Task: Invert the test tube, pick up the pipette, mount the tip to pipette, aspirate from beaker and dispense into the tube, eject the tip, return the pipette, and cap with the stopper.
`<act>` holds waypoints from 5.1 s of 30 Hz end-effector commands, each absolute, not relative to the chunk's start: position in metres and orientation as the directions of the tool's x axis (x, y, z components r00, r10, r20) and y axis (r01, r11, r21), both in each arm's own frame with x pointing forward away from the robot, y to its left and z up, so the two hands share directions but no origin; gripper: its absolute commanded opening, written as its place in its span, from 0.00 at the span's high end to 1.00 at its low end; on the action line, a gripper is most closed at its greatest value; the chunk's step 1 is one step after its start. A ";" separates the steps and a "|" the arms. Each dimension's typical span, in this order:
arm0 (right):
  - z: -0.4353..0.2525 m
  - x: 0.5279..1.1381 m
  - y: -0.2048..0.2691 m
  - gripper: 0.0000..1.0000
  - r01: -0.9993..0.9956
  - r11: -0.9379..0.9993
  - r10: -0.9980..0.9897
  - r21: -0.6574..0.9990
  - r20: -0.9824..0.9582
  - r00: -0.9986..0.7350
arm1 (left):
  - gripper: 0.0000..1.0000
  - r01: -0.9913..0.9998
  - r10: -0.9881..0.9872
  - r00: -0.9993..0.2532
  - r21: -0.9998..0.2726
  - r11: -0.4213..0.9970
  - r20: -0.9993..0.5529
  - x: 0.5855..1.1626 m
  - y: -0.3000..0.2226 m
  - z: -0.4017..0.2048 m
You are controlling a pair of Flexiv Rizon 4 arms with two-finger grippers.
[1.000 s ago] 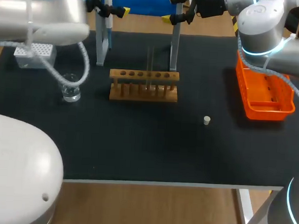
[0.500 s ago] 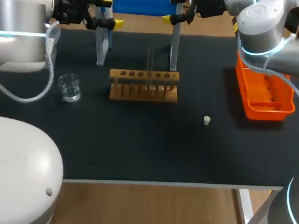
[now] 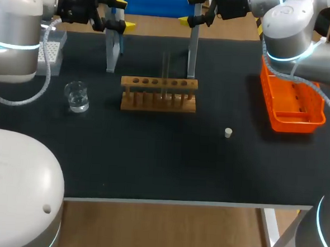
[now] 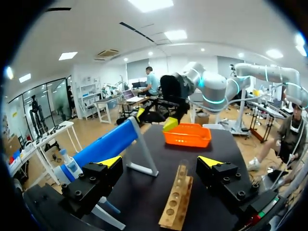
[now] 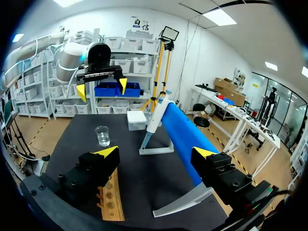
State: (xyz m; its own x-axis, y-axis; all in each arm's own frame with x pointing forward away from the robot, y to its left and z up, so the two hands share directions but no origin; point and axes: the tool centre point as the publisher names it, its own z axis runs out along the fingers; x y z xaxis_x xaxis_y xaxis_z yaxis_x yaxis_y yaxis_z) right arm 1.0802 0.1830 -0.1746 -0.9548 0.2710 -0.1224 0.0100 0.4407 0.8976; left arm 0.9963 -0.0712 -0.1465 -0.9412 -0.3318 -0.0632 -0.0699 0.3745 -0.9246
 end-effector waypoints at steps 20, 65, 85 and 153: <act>-0.174 1.080 0.183 0.00 0.011 0.443 0.270 0.896 -0.122 -0.955 | 0.00 -0.013 -0.289 -0.952 -0.932 0.362 -0.099 0.961 -0.110 -0.184; -0.174 1.080 0.183 0.00 0.011 0.443 0.270 0.896 -0.122 -0.955 | 0.00 -0.020 -0.119 -0.992 -0.904 0.428 -0.034 0.991 -0.175 -0.269; -0.174 1.080 0.183 0.00 0.011 0.443 0.270 0.896 -0.122 -0.955 | 0.00 0.005 -0.114 -0.991 -0.868 0.496 -0.071 0.997 -0.188 -0.281; -0.174 1.080 0.183 0.00 0.011 0.443 0.270 0.896 -0.122 -0.955 | 0.00 -0.062 -0.161 -0.986 -0.829 0.556 -0.034 0.987 -0.189 -0.292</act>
